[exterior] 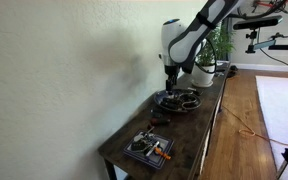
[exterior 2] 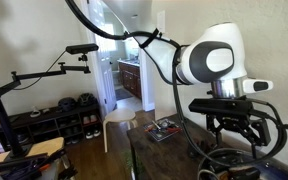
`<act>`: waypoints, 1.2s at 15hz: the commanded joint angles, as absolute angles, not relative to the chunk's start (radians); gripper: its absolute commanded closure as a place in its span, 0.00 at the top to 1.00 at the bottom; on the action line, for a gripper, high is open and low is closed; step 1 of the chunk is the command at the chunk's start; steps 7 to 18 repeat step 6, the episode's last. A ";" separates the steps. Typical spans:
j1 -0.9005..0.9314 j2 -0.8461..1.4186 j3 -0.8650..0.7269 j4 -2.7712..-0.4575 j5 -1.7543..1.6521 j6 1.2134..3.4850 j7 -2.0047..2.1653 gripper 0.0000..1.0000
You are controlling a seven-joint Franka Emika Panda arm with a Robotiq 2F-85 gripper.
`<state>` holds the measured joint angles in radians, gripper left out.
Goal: Place the torch on the round tray
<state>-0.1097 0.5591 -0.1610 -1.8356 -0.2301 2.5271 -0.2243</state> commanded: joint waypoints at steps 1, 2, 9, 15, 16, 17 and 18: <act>-0.091 0.404 -0.153 -1.984 -0.245 2.485 -0.171 1.00; -0.091 0.383 -0.150 -2.001 -0.244 2.480 -0.168 1.00; -0.114 0.468 -0.137 -1.906 -0.236 2.492 -0.204 1.00; -0.114 0.468 -0.137 -1.906 -0.236 2.492 -0.204 1.00; -0.114 0.468 -0.137 -1.906 -0.236 2.492 -0.204 1.00; -0.114 0.468 -0.137 -1.906 -0.236 2.492 -0.204 1.00; -0.114 0.468 -0.137 -1.906 -0.236 2.492 -0.204 1.00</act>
